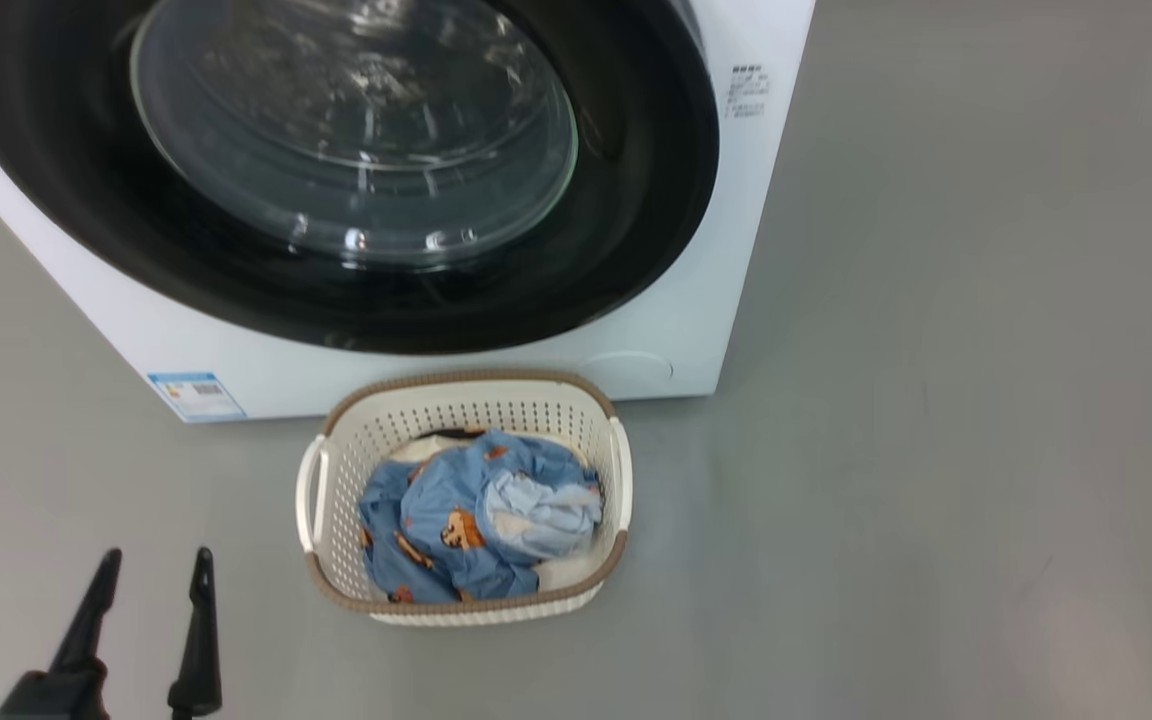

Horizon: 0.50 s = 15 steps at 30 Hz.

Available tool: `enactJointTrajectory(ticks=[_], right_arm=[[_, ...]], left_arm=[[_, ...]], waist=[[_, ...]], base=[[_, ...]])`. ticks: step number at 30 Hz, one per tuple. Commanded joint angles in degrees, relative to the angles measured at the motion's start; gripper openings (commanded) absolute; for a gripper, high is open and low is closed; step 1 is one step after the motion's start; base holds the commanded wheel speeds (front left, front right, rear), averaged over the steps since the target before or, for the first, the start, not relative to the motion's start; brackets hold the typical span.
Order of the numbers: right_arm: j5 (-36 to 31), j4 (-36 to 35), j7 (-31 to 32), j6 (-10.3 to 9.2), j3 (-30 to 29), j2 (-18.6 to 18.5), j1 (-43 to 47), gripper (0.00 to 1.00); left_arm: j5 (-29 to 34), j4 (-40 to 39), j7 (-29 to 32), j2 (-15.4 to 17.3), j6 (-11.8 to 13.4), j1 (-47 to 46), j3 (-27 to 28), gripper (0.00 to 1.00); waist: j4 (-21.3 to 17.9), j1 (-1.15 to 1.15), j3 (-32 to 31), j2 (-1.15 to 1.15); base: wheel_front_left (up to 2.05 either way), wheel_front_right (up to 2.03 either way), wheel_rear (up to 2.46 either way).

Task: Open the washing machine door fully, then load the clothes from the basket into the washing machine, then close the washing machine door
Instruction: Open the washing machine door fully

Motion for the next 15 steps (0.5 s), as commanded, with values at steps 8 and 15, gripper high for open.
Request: enactJointTrajectory(ticks=[8, 15], right_arm=[[1.4, 1.4, 5.2, 0.1, -5.8, -2.2, -7.9, 0.0], [1.2, 1.5, 13.5, 0.1, -7.4, -2.5, -14.8, 0.0]], left_arm=[[-0.7, -1.7, -0.4, 1.9, -0.4, -3.3, 2.4, 1.0], [-0.9, -1.5, -0.4, 3.7, -0.5, -3.1, 3.7, 1.0]], waist=[[0.1, 0.0, 5.1, 0.0], [-0.6, 0.0, 9.5, 0.0]], base=[[0.0, 0.0, 0.0], [0.0, 0.0, 0.0]])
